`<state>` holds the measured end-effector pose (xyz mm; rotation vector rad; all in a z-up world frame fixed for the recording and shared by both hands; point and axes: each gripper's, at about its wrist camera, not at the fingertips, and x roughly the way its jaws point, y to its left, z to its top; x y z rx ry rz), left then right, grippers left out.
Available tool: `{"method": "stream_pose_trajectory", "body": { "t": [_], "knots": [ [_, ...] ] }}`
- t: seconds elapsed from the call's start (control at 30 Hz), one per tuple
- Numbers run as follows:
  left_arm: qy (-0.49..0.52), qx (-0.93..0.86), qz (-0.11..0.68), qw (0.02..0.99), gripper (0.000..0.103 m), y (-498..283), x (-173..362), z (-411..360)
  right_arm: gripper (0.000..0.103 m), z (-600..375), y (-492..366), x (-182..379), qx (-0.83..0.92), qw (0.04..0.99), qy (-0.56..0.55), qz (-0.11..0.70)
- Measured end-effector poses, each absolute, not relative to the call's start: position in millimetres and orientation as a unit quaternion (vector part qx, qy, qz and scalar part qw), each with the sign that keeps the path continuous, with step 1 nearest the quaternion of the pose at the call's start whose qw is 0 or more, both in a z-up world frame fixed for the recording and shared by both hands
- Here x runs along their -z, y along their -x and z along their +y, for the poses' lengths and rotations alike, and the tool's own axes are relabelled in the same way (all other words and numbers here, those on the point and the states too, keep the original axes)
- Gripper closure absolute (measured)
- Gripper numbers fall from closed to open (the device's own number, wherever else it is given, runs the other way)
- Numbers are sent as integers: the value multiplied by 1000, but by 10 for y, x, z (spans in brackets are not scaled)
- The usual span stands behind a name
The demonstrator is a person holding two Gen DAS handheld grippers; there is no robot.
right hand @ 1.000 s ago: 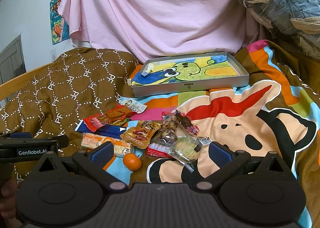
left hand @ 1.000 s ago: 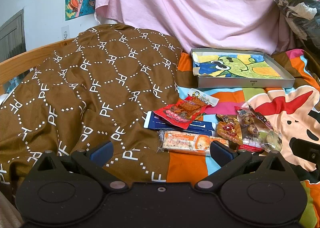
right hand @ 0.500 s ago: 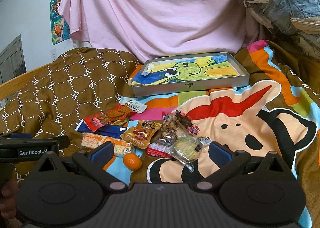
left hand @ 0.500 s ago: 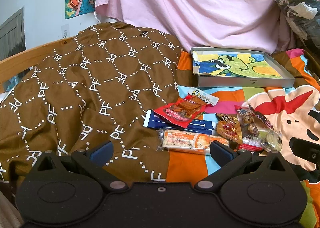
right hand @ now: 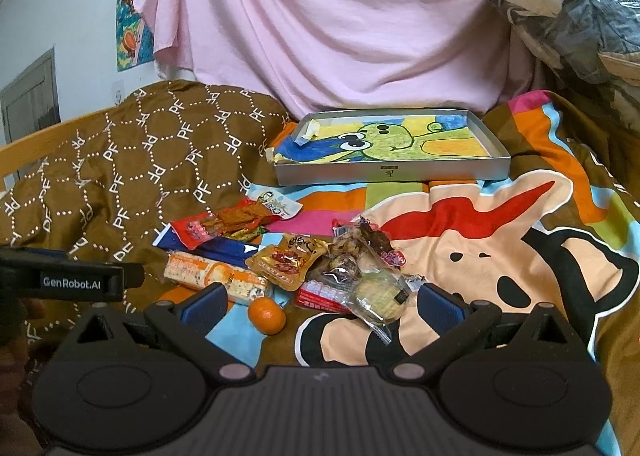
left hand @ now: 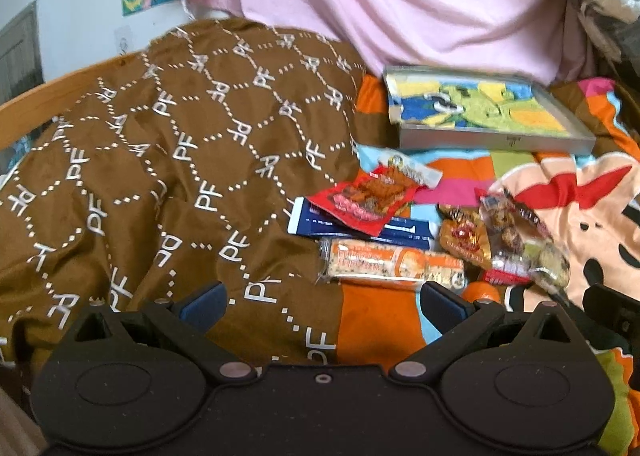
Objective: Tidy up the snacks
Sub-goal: 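Move the right tool toward the mandarin orange while the left tool approaches the wrapped cake bar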
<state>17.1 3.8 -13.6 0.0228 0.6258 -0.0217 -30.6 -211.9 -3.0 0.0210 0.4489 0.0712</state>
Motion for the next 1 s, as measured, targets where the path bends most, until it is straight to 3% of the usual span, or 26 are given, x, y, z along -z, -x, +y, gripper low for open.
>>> {"method": "stream_pose_trajectory", "body": {
  "t": [0.4, 1.0],
  "knots": [
    [-87, 99, 334, 933, 1, -842, 40, 221, 0, -2037, 20, 265, -66, 963, 12, 263],
    [-86, 277, 404, 867, 1, -1416, 573, 206, 2, -1713, -436, 614, -119, 941, 77, 308]
  ]
}}
